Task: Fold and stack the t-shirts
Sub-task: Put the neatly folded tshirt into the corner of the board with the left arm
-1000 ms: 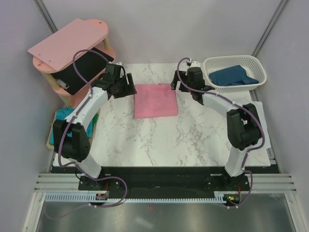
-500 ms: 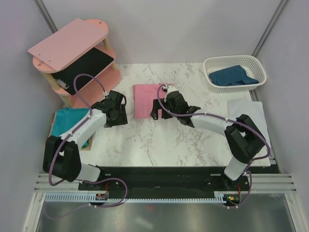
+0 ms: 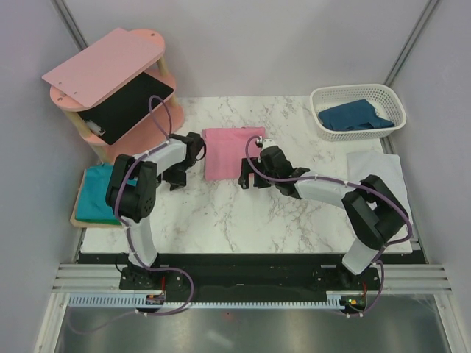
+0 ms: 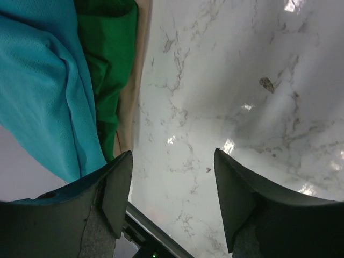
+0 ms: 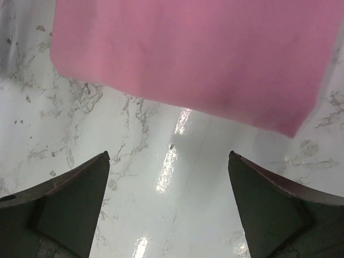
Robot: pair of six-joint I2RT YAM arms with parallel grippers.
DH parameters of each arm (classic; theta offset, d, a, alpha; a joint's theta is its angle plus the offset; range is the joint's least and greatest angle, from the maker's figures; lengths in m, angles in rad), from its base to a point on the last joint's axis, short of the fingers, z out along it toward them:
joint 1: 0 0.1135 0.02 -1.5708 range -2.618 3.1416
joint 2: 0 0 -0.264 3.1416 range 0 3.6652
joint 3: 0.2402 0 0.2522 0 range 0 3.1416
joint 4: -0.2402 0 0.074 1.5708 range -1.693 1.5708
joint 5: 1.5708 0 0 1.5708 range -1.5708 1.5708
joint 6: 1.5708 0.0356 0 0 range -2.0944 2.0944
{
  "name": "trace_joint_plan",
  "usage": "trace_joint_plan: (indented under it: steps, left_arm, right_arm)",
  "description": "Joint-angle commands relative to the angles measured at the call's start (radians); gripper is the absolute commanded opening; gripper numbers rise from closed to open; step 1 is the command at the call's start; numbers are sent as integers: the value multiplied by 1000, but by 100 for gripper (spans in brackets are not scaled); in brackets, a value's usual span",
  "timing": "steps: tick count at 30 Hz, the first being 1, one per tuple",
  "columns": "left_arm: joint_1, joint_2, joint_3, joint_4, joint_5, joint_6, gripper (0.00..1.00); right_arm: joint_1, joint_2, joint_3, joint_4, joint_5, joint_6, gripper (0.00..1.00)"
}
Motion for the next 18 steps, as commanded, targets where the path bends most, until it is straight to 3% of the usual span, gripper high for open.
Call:
trace_joint_plan:
  steps: [1, 7, 12, 18]
  left_arm:
    - [36, 87, 90, -73, -139, 6, 68]
    - [59, 169, 170, -83, -212, 71, 59]
    - [86, 216, 193, -67, -279, 163, 59]
    - [149, 253, 194, -5, -201, 218, 59]
  right_arm:
    - [-42, -67, -26, 36, -33, -22, 98]
    - [-137, -105, -82, 91, -122, 1, 98]
    - [-189, -127, -125, 134, -185, 33, 98]
    - [-208, -141, -163, 195, -254, 79, 98]
